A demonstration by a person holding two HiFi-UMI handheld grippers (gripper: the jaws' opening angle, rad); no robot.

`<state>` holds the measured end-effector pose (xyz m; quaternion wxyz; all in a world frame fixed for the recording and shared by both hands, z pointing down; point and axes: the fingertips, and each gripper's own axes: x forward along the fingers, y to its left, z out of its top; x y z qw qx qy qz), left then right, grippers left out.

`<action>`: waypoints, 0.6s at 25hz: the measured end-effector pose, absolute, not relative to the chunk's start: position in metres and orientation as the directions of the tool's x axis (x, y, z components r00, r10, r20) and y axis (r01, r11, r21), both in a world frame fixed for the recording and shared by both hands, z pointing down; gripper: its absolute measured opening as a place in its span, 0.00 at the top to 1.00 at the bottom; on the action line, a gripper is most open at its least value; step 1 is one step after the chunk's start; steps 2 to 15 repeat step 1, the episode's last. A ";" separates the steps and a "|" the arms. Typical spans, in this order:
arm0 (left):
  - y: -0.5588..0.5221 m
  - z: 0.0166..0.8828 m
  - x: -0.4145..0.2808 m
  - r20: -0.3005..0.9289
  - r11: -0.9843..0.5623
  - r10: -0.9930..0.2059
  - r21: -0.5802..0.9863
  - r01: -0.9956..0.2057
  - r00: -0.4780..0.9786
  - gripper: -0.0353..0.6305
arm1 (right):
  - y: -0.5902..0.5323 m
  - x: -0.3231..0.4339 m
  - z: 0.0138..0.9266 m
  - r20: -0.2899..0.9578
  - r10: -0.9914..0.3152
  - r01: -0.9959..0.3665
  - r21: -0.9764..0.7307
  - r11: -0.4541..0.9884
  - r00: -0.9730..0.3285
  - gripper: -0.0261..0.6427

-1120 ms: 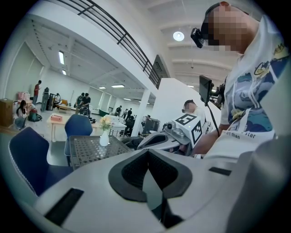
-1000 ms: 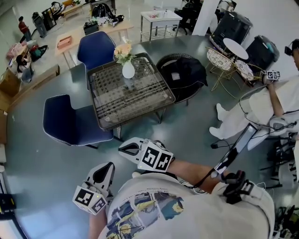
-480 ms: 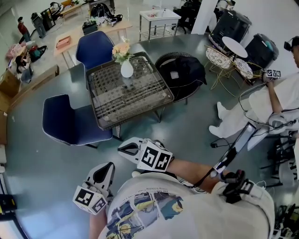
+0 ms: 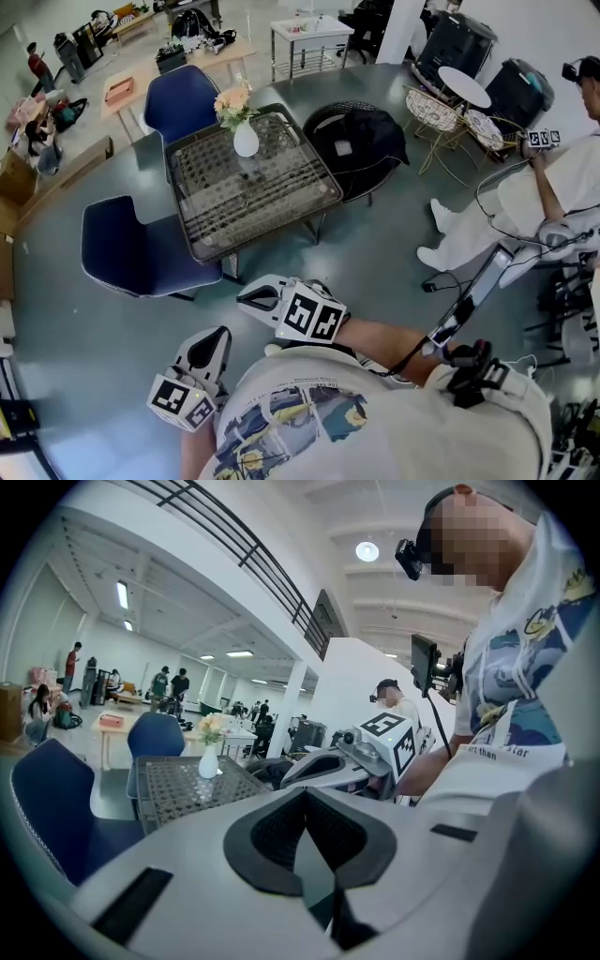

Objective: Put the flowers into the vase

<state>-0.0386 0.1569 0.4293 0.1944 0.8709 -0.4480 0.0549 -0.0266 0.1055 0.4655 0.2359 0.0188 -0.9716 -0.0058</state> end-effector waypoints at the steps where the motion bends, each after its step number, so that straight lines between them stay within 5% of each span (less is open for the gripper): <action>1: 0.156 0.429 -0.037 0.270 -0.524 -0.758 0.290 -0.801 0.593 0.93 | 0.104 -0.025 0.465 0.458 -0.040 -0.034 0.021 0.999 -0.888 0.95; 15: 0.156 0.429 -0.037 0.270 -0.524 -0.758 0.290 -0.801 0.593 0.93 | 0.104 -0.025 0.465 0.458 -0.040 -0.034 0.021 0.999 -0.888 0.95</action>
